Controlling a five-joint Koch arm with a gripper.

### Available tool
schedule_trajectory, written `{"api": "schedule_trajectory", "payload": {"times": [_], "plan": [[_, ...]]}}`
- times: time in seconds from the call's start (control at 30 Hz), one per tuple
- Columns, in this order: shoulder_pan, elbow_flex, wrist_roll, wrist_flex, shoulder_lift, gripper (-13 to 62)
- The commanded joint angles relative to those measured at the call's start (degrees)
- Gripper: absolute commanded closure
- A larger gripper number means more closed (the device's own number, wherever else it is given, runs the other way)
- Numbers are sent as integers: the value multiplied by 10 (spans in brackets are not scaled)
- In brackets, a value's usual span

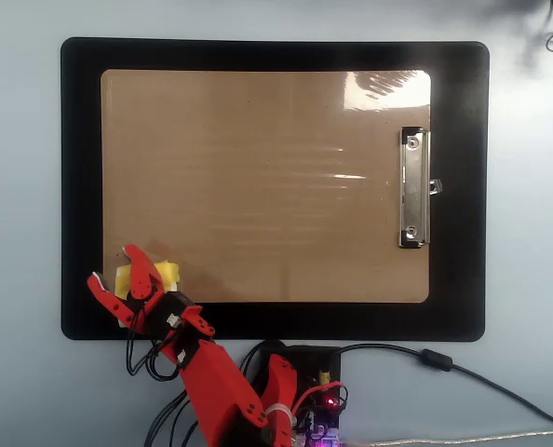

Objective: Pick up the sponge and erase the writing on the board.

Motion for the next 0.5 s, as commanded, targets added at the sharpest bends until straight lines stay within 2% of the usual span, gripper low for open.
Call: {"api": "schedule_trajectory", "payload": {"times": [0.0,0.2,0.33,0.4,0.47], "plan": [[18,-49,-13,-16,22,154],[152,-78,-10,-12,57,157],[368,-40,11,-13,101,160],[455,0,12,-6,166,162],[480,84,22,74,266,163]]}}
